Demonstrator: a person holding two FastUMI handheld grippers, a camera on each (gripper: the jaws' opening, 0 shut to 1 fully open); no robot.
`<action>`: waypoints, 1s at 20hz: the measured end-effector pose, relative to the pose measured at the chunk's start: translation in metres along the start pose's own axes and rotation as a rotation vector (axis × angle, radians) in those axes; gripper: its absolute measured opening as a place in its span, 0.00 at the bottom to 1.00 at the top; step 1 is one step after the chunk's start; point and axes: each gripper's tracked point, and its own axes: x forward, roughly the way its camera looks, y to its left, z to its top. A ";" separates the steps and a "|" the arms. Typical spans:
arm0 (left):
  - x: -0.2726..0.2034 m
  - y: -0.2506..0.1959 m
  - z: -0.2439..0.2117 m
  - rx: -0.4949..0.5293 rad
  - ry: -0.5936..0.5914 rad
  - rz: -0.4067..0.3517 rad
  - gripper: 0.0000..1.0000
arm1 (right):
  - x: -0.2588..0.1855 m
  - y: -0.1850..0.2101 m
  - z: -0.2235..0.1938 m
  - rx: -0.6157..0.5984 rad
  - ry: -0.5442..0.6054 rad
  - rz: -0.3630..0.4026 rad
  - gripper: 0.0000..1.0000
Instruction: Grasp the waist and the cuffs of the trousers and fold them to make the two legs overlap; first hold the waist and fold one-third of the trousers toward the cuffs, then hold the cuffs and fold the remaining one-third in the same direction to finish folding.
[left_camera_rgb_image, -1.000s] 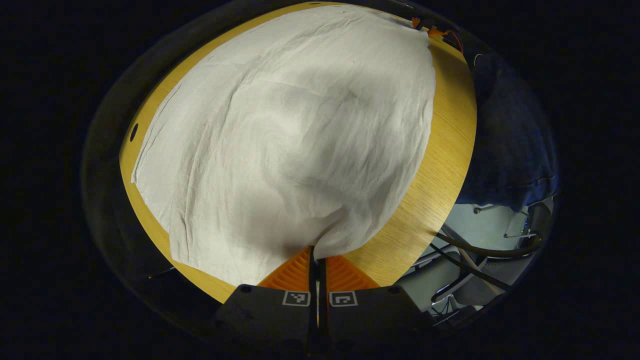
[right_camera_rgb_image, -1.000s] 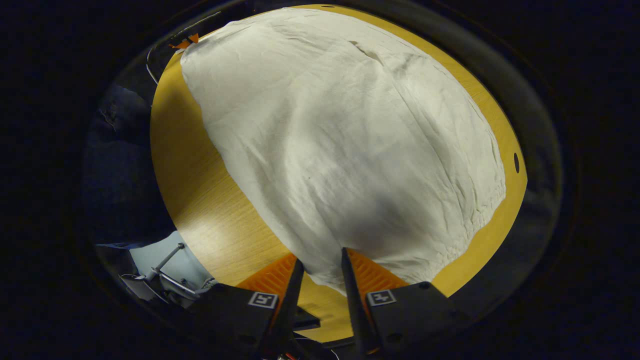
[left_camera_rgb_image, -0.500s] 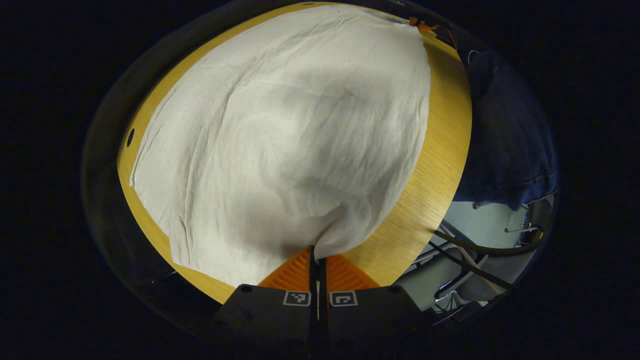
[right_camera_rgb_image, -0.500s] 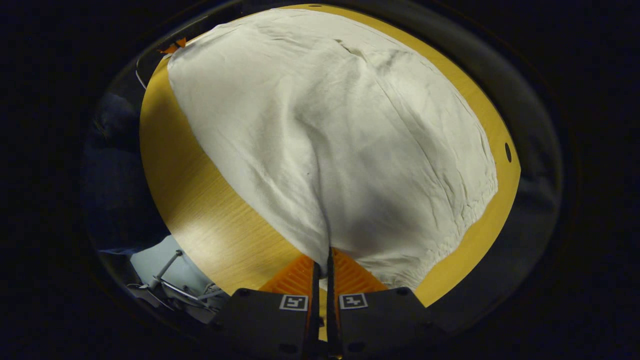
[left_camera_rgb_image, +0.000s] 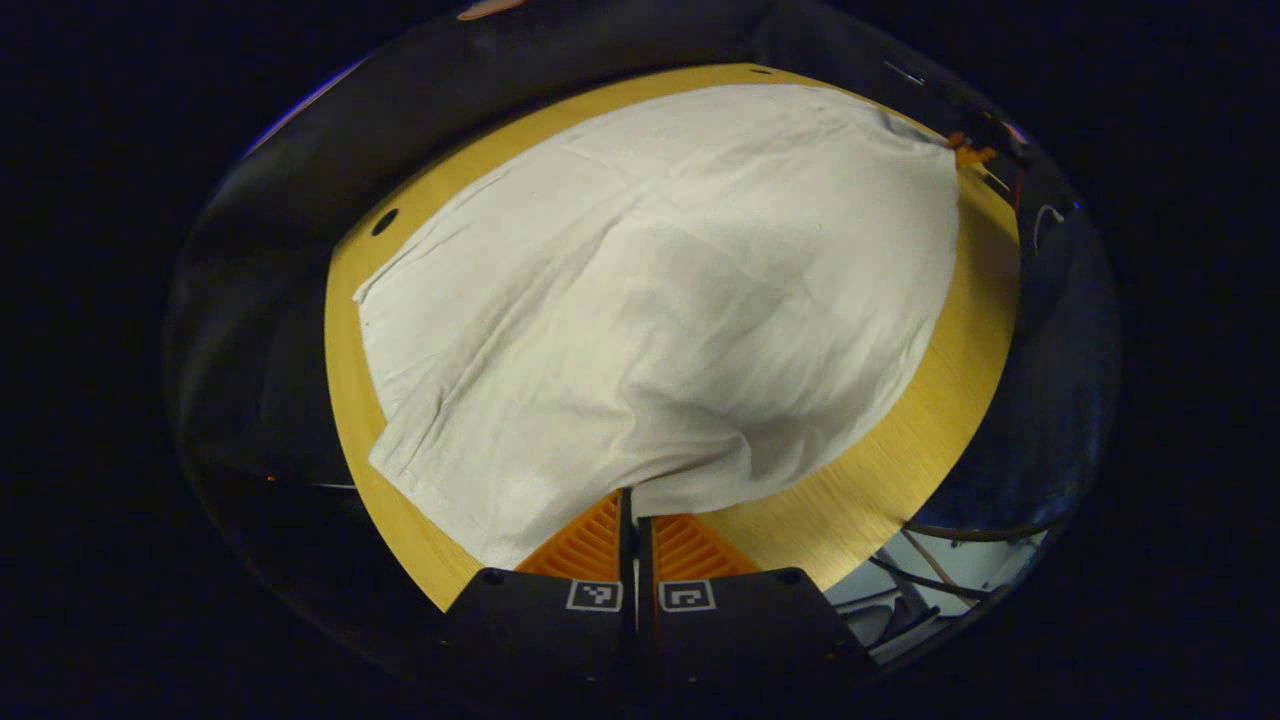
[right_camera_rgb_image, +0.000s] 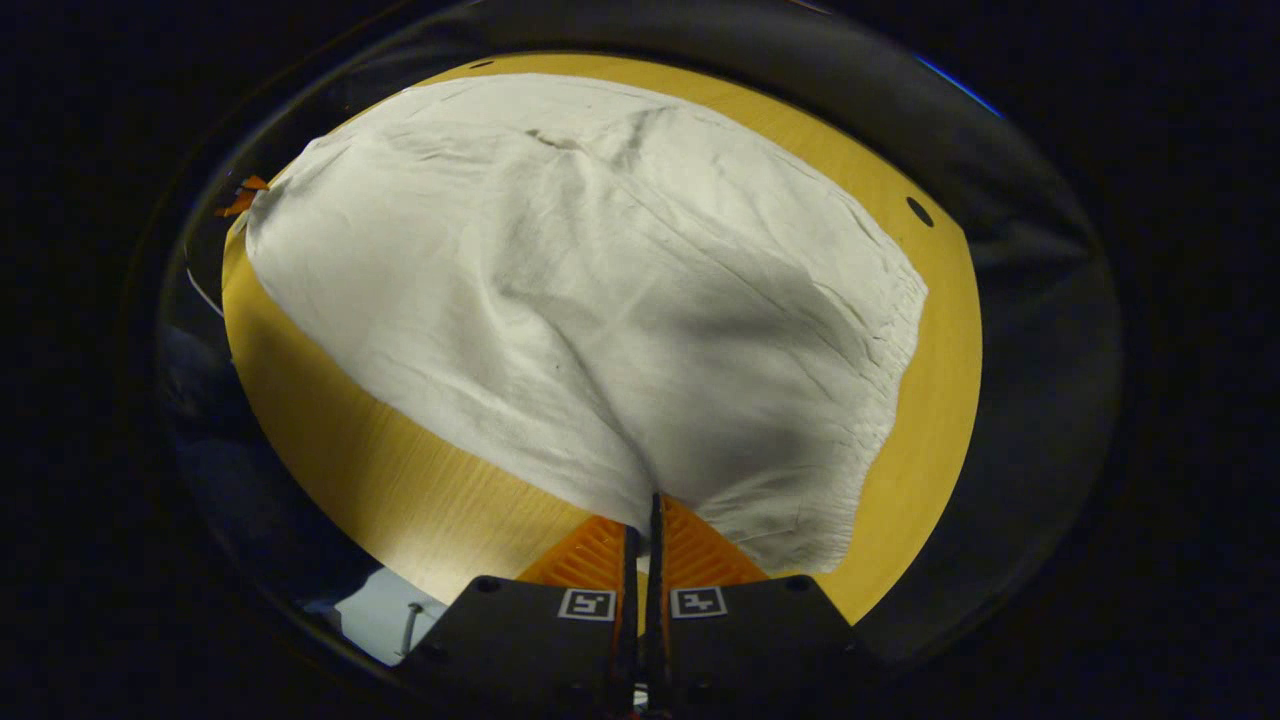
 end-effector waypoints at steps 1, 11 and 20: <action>-0.002 0.006 0.017 -0.070 -0.045 0.031 0.00 | -0.004 -0.001 0.005 0.047 -0.030 -0.011 0.06; -0.039 0.091 0.259 -0.586 -0.457 0.281 0.00 | -0.060 -0.045 0.099 0.482 -0.392 -0.133 0.06; -0.032 0.185 0.361 -0.751 -0.610 0.423 0.00 | -0.083 -0.114 0.215 0.690 -0.628 -0.211 0.05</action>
